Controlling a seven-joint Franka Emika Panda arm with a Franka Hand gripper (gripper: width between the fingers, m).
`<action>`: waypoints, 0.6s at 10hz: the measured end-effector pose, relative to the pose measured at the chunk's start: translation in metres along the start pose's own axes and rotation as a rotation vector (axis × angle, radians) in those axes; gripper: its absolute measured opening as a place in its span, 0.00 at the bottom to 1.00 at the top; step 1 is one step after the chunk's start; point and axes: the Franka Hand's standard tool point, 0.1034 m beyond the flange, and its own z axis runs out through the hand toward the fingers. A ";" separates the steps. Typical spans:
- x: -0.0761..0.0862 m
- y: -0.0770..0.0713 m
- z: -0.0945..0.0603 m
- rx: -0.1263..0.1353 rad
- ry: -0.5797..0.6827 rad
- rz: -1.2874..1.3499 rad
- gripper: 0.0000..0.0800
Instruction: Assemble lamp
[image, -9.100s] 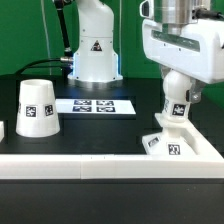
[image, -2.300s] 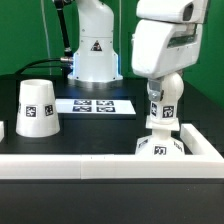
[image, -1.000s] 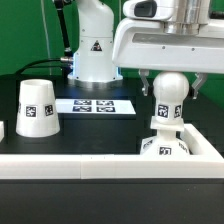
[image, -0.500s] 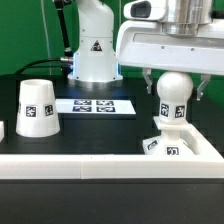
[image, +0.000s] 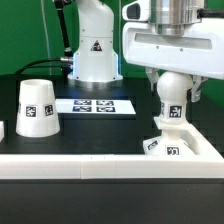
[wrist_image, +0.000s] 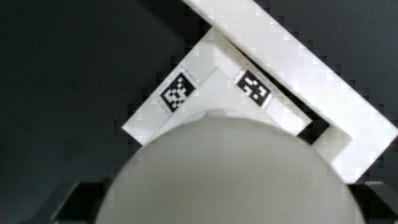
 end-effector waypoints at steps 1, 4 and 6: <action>-0.001 -0.001 0.000 0.001 0.000 0.033 0.72; -0.001 -0.001 0.000 0.008 -0.009 0.209 0.72; 0.002 0.002 0.000 0.042 -0.024 0.395 0.72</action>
Offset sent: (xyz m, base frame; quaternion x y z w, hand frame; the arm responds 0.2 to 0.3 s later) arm 0.0000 0.0000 0.0000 0.0000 0.0000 0.1938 0.9810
